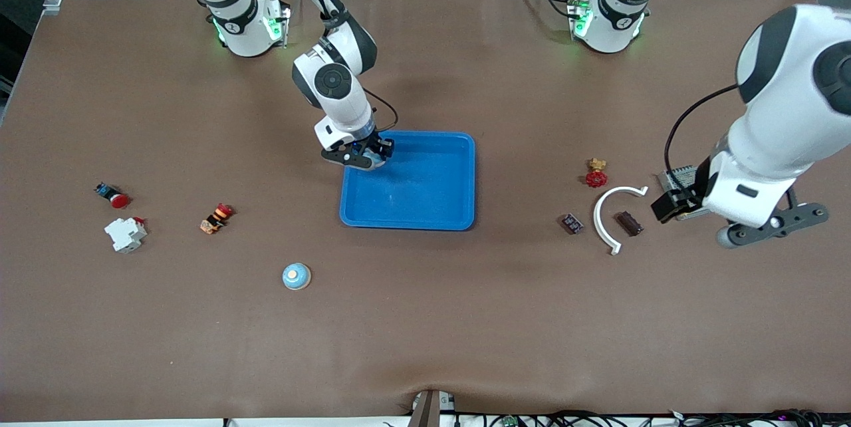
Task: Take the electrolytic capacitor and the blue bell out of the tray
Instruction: 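Raise the open left gripper away while the right gripper lifts the bell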
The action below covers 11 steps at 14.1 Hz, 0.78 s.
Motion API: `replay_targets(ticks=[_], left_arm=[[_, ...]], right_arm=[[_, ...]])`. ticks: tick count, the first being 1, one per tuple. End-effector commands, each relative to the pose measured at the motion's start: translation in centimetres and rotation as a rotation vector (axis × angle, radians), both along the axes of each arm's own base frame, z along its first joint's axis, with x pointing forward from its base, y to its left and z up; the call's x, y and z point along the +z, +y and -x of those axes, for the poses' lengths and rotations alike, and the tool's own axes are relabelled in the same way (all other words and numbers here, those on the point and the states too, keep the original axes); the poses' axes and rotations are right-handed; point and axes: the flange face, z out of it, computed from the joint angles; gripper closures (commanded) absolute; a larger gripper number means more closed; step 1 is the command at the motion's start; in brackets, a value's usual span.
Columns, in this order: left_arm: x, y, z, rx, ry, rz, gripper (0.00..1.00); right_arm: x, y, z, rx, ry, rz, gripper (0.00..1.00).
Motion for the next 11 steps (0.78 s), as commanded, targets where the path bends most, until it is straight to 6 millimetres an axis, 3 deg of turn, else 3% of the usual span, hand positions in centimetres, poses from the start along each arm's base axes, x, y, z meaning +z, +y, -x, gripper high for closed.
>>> replay_targets(ticks=[1, 6, 8, 11], left_arm=[[3.2, 0.4, 2.5, -0.056, 0.017, -0.031, 0.0], [6.9, 1.0, 5.1, -0.133, 0.029, 0.003, 0.0], [7.7, 1.0, 6.0, -0.139, 0.043, -0.013, 0.0], [9.7, 1.9, 7.6, -0.215, 0.04, -0.031, 0.0]], right_arm=[[0.9, -0.5, -1.1, -0.024, -0.018, 0.003, 1.0], [5.3, -1.2, -4.1, -0.03, 0.025, 0.029, 1.0], [7.5, -3.6, -6.3, 0.006, 0.048, 0.039, 1.0], [9.9, -9.1, -9.5, 0.1, 0.072, 0.041, 1.0]])
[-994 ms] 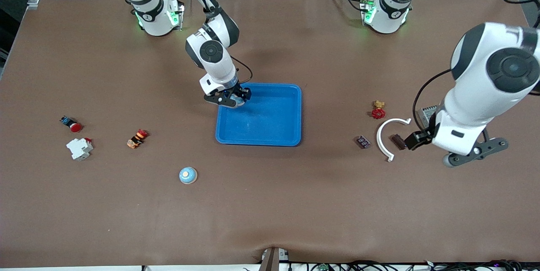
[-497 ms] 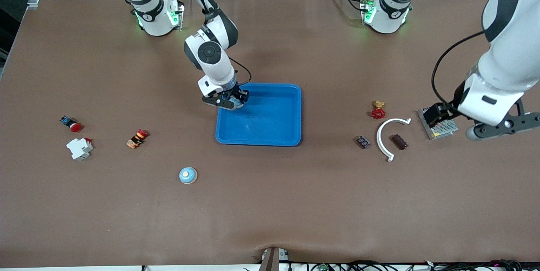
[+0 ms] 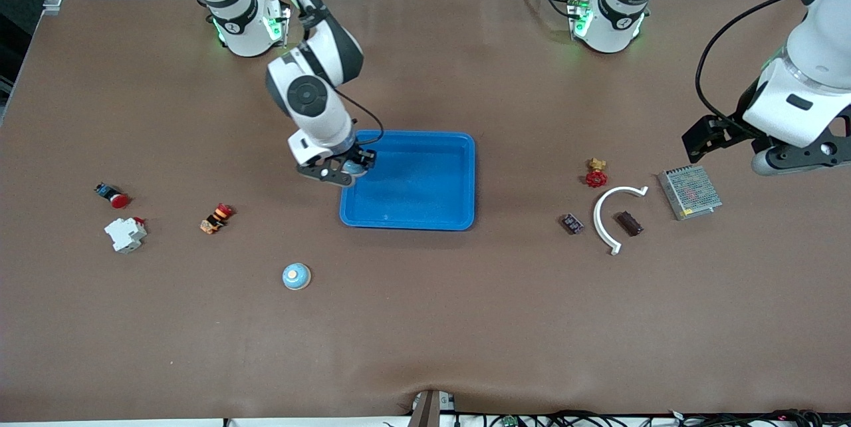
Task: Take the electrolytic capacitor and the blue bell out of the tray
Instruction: 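Raise the open left gripper away while the right gripper lifts the bell, then carry the bell with the right gripper beside the first bell and lower it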
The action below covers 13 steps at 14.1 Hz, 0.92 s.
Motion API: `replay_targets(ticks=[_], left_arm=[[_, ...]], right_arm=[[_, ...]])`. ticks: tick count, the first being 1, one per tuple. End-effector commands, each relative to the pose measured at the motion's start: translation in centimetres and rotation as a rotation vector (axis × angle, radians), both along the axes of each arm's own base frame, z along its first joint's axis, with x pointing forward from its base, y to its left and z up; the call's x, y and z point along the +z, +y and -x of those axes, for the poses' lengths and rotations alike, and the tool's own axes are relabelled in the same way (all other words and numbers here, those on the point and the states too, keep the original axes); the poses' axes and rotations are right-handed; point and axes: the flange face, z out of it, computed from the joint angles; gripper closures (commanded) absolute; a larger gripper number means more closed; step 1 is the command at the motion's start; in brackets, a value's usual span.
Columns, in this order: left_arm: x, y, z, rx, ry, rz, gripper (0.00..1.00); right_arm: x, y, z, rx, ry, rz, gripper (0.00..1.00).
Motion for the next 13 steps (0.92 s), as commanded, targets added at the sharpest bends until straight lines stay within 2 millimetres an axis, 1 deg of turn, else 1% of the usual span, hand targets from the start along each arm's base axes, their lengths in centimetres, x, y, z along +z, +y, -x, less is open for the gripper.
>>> replay_targets(ticks=[1, 2, 4, 5, 7, 8, 10, 11, 13], left_arm=[[2.2, 1.5, 2.4, -0.042, 0.0, 0.008, 0.0], [2.3, 2.2, 2.9, -0.034, 0.008, 0.017, 0.0], [2.6, 3.1, 3.8, -0.034, 0.021, 0.021, 0.0], [2.6, 3.4, 4.0, -0.038, 0.027, 0.018, 0.0], [3.0, 4.9, 4.4, -0.048, 0.033, 0.025, 0.0], [3.0, 6.0, 4.6, -0.053, 0.042, 0.054, 0.0], [3.4, 7.2, 5.2, -0.034, 0.041, 0.094, 0.0], [3.8, 7.3, 5.4, -0.035, 0.035, 0.099, 0.0], [3.7, 7.0, 5.4, -0.04, 0.037, 0.099, 0.0]], right_arm=[[1.8, -5.5, -2.5, 0.085, -0.002, -0.006, 1.0], [1.7, -7.5, -3.5, 0.111, -0.003, -0.013, 1.0], [1.3, -11.0, -4.9, 0.148, -0.004, -0.022, 1.0], [1.2, -12.2, -5.3, 0.162, -0.006, -0.027, 1.0], [0.8, -14.9, -6.3, 0.185, -0.012, -0.038, 1.0], [0.5, -16.2, -6.7, 0.198, -0.022, -0.041, 1.0], [-0.7, -18.6, -7.4, 0.216, -0.028, -0.048, 1.0], [-1.3, -19.6, -7.7, 0.225, -0.031, -0.052, 1.0], [-2.9, -20.9, -8.1, 0.236, -0.039, -0.069, 1.0]])
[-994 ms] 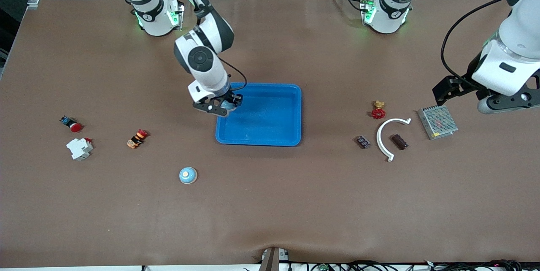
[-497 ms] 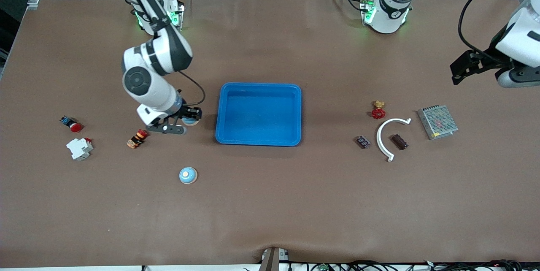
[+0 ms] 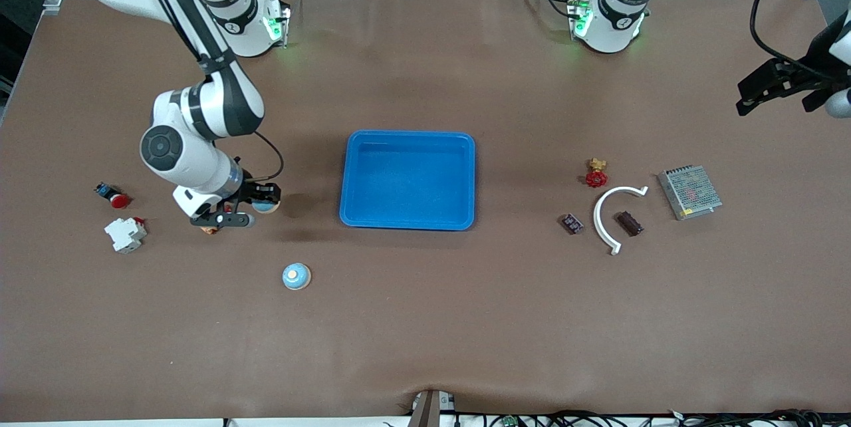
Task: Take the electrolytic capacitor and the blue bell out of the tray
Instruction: 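Carry the bell with the right gripper beside the first bell and lower it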
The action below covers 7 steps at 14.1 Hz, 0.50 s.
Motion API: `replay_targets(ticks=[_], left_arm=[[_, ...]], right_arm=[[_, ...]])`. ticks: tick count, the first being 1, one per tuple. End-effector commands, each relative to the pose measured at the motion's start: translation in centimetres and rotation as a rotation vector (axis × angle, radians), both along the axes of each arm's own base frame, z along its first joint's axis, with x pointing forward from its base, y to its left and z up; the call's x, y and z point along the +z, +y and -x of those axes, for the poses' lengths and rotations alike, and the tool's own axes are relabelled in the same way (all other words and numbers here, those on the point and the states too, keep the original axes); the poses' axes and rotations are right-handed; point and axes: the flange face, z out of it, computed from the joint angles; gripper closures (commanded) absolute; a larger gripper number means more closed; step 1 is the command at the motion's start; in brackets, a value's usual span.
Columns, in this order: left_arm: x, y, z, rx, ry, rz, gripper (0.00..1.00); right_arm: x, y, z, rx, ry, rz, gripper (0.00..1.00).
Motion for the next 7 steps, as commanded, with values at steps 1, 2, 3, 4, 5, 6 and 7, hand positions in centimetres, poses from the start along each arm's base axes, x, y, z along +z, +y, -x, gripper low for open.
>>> replay_targets(ticks=[1, 2, 3, 4, 5, 6, 7], left_arm=[[0.3, -0.9, 1.1, -0.027, 0.004, 0.016, 0.0], [0.1, -1.2, 1.1, -0.031, 0.008, 0.016, 0.0], [0.2, -1.3, 1.1, -0.033, 0.008, 0.016, 0.0], [0.1, -1.3, 1.1, -0.033, 0.011, 0.015, 0.0], [0.3, -1.3, 1.2, -0.031, 0.008, 0.016, 0.0], [0.3, -1.4, 1.2, -0.033, 0.008, 0.015, 0.0], [0.2, -1.2, 1.2, -0.034, 0.011, 0.015, 0.0]], right_arm=[[-2.1, -1.8, -0.4, 0.026, -0.014, -0.026, 1.0], [-3.0, -2.2, -0.5, 0.026, -0.013, -0.032, 1.0], [-3.7, -2.5, -0.6, 0.031, -0.024, -0.038, 1.0], [-4.4, -2.7, -0.7, 0.034, -0.03, -0.038, 1.0], [-5.0, -3.0, -0.8, 0.028, -0.034, -0.037, 1.0], [-5.5, -3.0, -0.7, 0.028, -0.034, -0.037, 1.0], [-5.7, -3.0, -0.7, 0.027, -0.039, -0.036, 1.0]])
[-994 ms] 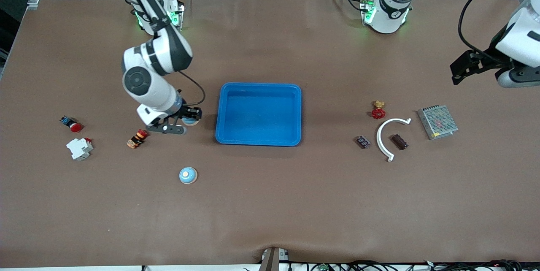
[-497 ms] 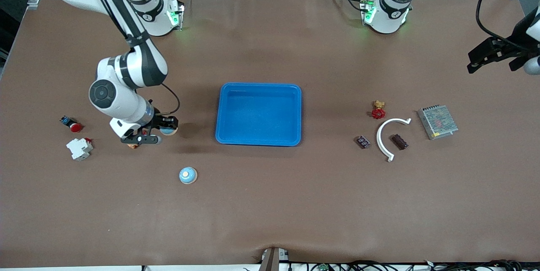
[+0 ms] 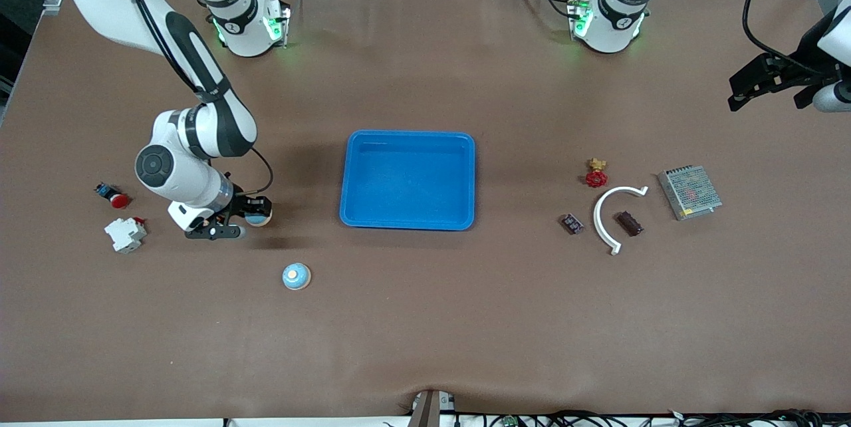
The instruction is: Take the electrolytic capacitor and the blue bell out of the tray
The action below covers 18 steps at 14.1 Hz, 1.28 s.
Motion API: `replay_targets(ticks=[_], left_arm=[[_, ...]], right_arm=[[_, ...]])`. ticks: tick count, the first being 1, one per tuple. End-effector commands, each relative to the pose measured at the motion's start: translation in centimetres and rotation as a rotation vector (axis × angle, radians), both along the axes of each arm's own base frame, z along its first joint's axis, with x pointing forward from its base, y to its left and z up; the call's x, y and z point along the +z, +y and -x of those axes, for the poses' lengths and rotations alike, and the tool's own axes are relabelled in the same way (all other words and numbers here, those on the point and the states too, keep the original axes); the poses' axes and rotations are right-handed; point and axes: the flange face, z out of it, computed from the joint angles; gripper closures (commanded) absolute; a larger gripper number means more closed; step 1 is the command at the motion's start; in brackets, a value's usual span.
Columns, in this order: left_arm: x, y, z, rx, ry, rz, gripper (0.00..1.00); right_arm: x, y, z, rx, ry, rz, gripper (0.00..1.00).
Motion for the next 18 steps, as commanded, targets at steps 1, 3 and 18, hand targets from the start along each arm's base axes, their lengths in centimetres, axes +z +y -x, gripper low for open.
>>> replay_targets(ticks=[1, 3, 18], left_arm=[[0.2, 0.3, 0.8, -0.008, 0.007, 0.015, 0.0], [0.1, 0.4, 0.6, -0.007, 0.007, 0.015, 0.0], [-0.1, 0.2, 0.4, -0.008, 0.007, 0.016, 0.0]], right_arm=[[-0.6, -0.2, 0.1, 0.002, -0.01, -0.022, 1.0], [-1.1, -0.2, 0.1, 0.0, -0.015, -0.021, 1.0], [10.1, -2.2, -5.8, -0.011, 0.079, -0.049, 0.0]])
